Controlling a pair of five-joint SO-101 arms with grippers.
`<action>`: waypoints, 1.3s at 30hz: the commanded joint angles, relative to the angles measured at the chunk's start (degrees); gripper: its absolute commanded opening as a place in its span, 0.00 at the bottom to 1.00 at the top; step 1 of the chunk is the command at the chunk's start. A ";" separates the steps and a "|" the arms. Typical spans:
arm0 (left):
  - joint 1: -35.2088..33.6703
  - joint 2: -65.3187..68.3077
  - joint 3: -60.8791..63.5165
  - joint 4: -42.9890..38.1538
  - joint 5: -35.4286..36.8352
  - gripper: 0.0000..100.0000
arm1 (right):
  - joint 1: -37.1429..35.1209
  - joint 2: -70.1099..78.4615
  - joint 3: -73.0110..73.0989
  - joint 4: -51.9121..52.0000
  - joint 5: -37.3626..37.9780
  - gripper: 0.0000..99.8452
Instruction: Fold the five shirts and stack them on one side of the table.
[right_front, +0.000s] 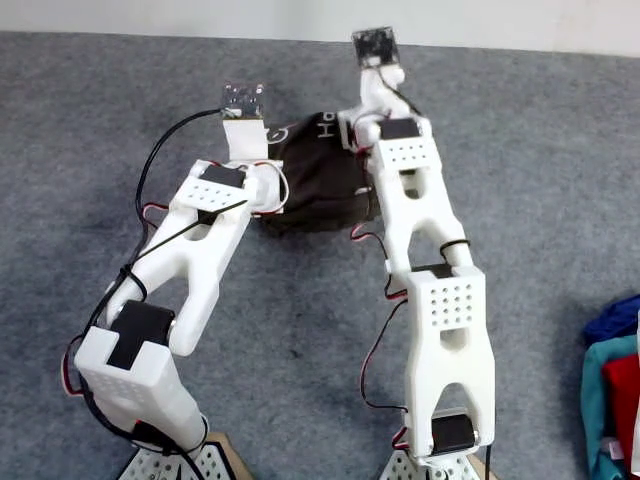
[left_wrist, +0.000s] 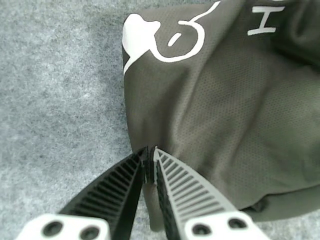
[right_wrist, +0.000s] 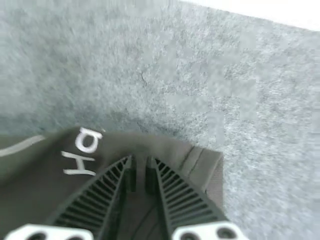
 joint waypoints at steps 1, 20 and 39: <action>0.04 -2.95 -0.57 -0.97 -0.09 0.04 | -0.66 -2.51 -13.93 14.73 -3.78 0.05; -0.04 -2.95 -0.22 -2.11 -0.09 0.04 | -0.92 13.76 -33.10 32.31 -5.01 0.05; 0.04 -2.95 -0.22 -2.11 -0.09 0.04 | 6.11 17.54 -32.75 16.31 -1.85 0.05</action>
